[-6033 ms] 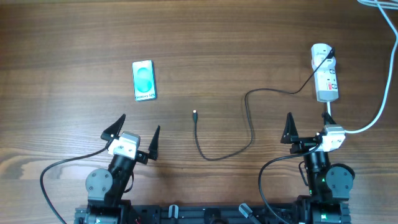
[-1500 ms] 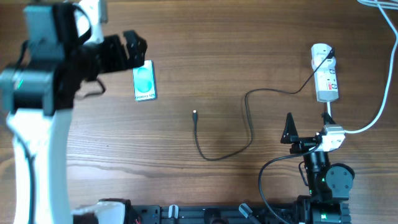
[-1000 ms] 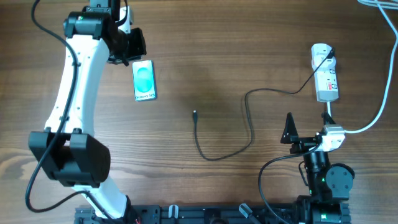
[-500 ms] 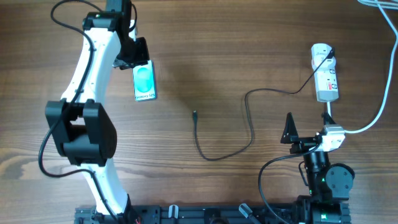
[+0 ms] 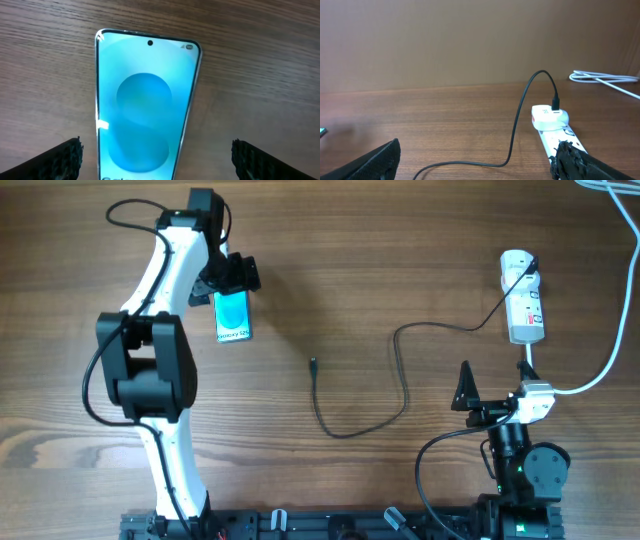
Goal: Plug charger to phone and switch on socket
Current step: 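Lower the left gripper and grasp the phone's bottom edge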
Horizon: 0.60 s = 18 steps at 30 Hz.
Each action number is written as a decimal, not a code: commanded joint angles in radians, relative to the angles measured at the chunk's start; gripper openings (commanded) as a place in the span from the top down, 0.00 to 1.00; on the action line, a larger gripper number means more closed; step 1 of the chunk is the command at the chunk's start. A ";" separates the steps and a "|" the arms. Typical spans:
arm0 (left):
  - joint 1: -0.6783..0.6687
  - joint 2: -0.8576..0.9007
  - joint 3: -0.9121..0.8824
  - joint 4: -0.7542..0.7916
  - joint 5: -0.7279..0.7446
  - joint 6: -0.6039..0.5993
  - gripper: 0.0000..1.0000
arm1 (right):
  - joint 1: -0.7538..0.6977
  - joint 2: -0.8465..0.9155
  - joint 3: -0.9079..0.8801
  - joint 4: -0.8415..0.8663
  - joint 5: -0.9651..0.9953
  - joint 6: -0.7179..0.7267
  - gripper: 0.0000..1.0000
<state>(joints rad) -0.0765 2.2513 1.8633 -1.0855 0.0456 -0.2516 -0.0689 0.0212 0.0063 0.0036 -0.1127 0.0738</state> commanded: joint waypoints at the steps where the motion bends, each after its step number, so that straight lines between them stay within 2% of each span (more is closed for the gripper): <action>1: 0.006 0.035 -0.002 0.009 -0.086 -0.022 0.00 | -0.004 -0.004 -0.001 0.005 -0.016 0.005 0.00; 7: 0.006 0.038 -0.029 0.041 -0.103 -0.019 0.00 | -0.004 -0.004 -0.001 0.004 -0.016 0.005 0.00; 15: 0.003 0.038 -0.180 0.166 -0.073 -0.019 0.00 | -0.004 -0.004 -0.001 0.004 -0.016 0.005 0.00; 18: 0.000 0.038 -0.216 0.160 -0.039 -0.019 0.04 | -0.004 -0.004 -0.001 0.004 -0.016 0.005 0.00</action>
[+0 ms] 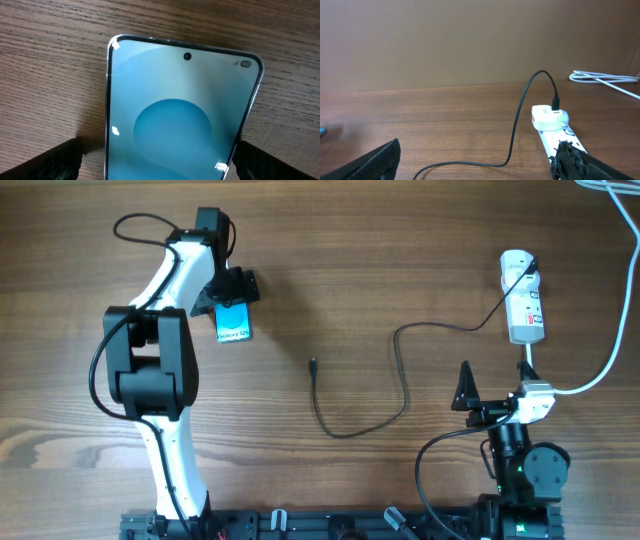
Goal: Plug charger to phone and switch on socket
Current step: 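Lower the left gripper and grasp the phone's bottom edge, then lift the phone with the left gripper and carry it rightward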
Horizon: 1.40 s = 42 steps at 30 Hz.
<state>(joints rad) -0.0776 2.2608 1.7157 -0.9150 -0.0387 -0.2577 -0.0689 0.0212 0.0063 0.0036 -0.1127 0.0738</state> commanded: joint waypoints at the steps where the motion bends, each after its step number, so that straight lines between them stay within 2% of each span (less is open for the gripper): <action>1: 0.001 0.028 -0.074 -0.020 0.063 -0.013 0.06 | -0.004 -0.004 -0.001 0.004 -0.016 0.005 0.00; 5: -0.009 0.028 -0.099 -0.076 0.109 -0.013 0.13 | -0.004 -0.004 -0.001 0.004 -0.016 0.005 0.00; 10: -0.048 0.028 -0.145 -0.144 0.109 -0.018 0.13 | -0.004 -0.004 -0.001 0.005 -0.016 0.005 0.00; 17: -0.143 0.028 -0.234 -0.156 0.135 -0.048 0.12 | -0.004 -0.004 -0.001 0.005 -0.016 0.005 0.00; 19: -0.164 0.028 -0.259 -0.159 0.118 -0.117 0.05 | -0.004 -0.004 -0.001 0.005 -0.016 0.005 0.00; 20: -0.167 0.028 -0.268 -0.151 0.095 -0.158 0.01 | -0.004 -0.004 -0.001 0.005 -0.016 0.005 0.00; 23: -0.159 0.028 -0.272 -0.097 0.031 -0.227 0.00 | -0.004 -0.004 -0.001 0.004 -0.016 0.005 0.00; 28: -0.101 0.028 -0.272 0.021 -0.068 -0.261 0.00 | -0.004 -0.004 -0.001 0.004 -0.016 0.005 0.00; 35: 0.002 0.028 -0.272 0.101 -0.031 -0.250 0.00 | -0.004 -0.004 -0.001 0.005 -0.016 0.005 0.00; 37: 0.002 0.028 -0.272 0.101 0.019 -0.217 0.03 | -0.004 -0.004 -0.001 0.005 -0.016 0.005 0.00; 41: -0.030 0.028 -0.272 0.092 0.084 -0.164 0.21 | -0.004 -0.004 -0.001 0.004 -0.016 0.005 0.00; 42: -0.043 0.028 -0.272 0.085 0.084 -0.164 0.22 | -0.004 -0.004 -0.001 0.004 -0.016 0.005 0.00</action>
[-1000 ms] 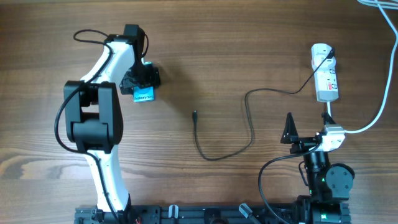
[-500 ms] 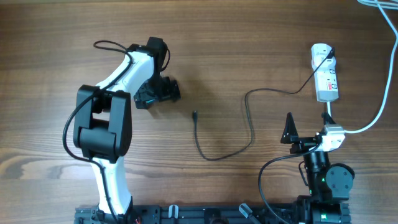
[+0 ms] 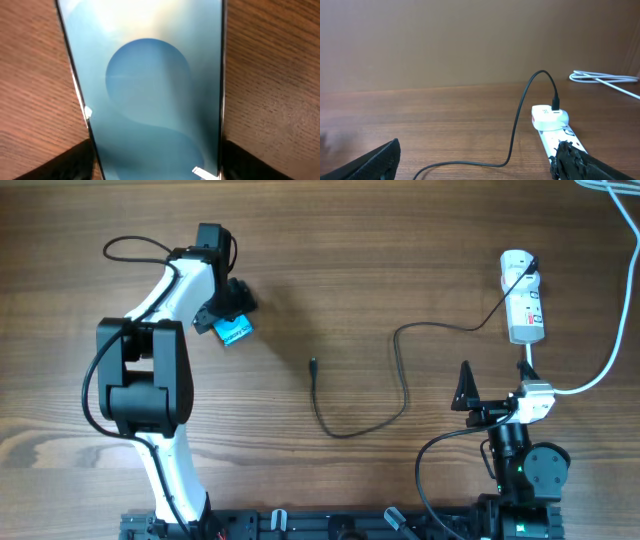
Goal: Plug charger to phone and switch on socket
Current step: 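Lift the phone with the left gripper and carry it rightward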
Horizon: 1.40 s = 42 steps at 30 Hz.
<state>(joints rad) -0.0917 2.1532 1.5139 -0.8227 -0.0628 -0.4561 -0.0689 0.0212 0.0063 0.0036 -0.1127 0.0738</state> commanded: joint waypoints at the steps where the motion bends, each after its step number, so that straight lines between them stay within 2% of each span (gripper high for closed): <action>1: -0.043 0.136 -0.071 -0.013 0.108 0.034 0.22 | -0.004 -0.004 -0.001 0.004 -0.016 0.005 0.00; 11: -0.256 0.136 -0.071 -0.122 0.125 0.069 0.21 | -0.004 -0.004 -0.001 0.004 -0.016 0.005 0.00; 16: -0.339 0.136 -0.071 -0.166 0.121 0.075 0.15 | -0.004 -0.004 -0.001 0.005 -0.016 0.005 0.00; 19: -0.343 0.136 -0.070 -0.165 0.114 0.074 0.11 | -0.004 -0.004 -0.001 0.005 -0.016 0.005 0.00; 20: -0.338 0.136 -0.070 -0.165 0.114 0.074 0.02 | -0.004 -0.004 -0.001 0.005 -0.016 0.005 0.00; 21: -0.330 0.136 -0.070 -0.166 0.114 0.075 0.00 | -0.004 -0.004 -0.001 0.005 -0.016 0.005 0.00; 28: -0.309 0.136 -0.070 -0.230 0.138 0.074 0.00 | -0.004 -0.004 -0.001 0.004 -0.016 0.005 0.00; 31: -0.309 0.136 -0.070 -0.227 0.137 0.013 0.00 | -0.004 -0.004 -0.001 0.004 -0.016 0.005 0.00; 38: -0.304 0.136 -0.070 -0.043 0.118 -0.027 0.00 | -0.004 -0.004 -0.001 0.005 -0.016 0.005 0.00; 42: -0.288 0.136 -0.070 -0.029 0.118 -0.029 0.00 | -0.004 -0.004 -0.001 0.005 -0.016 0.005 0.00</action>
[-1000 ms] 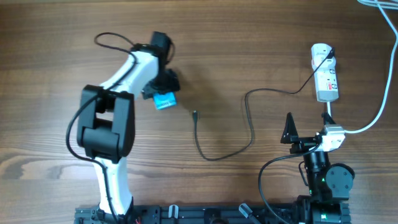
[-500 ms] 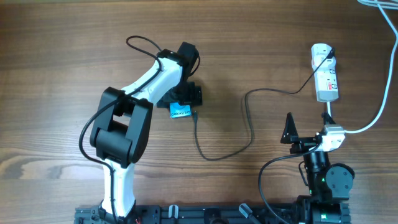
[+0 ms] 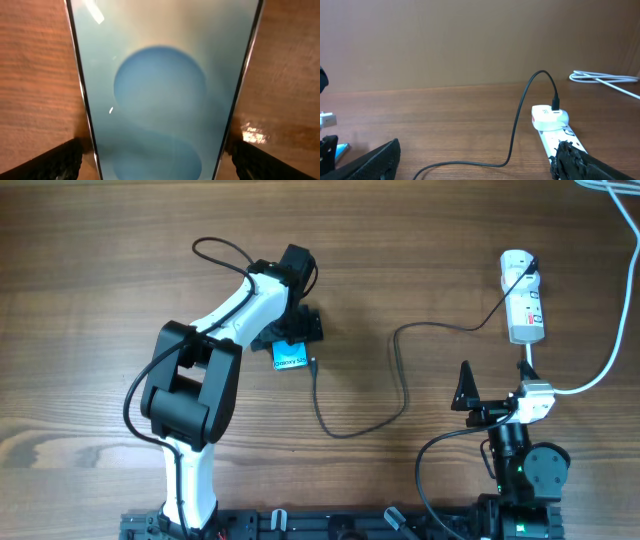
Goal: Plug charger to phone and switch on socket
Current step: 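Lift the phone with the left gripper and carry it rightward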
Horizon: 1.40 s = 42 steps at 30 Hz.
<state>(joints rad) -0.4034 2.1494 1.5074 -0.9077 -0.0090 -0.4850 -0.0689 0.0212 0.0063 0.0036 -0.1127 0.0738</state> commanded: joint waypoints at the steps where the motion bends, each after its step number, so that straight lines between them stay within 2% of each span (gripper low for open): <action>1: 0.032 0.140 -0.064 0.057 0.064 -0.003 0.00 | -0.004 -0.004 -0.001 0.004 -0.016 0.005 0.00; 10: 0.060 0.140 -0.064 0.165 0.064 0.006 0.00 | -0.004 -0.004 -0.001 0.004 -0.016 0.005 0.01; 20: 0.057 0.140 -0.102 0.161 0.064 0.006 0.00 | -0.004 -0.004 -0.001 0.004 -0.016 0.005 0.00; 24: 0.057 0.140 -0.103 0.156 0.065 0.006 0.07 | -0.004 -0.004 -0.001 0.004 -0.016 0.005 0.00; 39: 0.023 0.140 -0.103 0.068 0.101 0.006 0.10 | -0.004 -0.004 -0.001 0.004 -0.016 0.005 0.00; 42: 0.023 0.140 -0.103 0.092 0.102 0.006 0.18 | -0.004 -0.004 -0.001 0.005 -0.016 0.005 0.00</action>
<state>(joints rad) -0.3668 2.1475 1.4990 -0.8032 -0.0570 -0.4534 -0.0689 0.0212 0.0063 0.0036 -0.1127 0.0738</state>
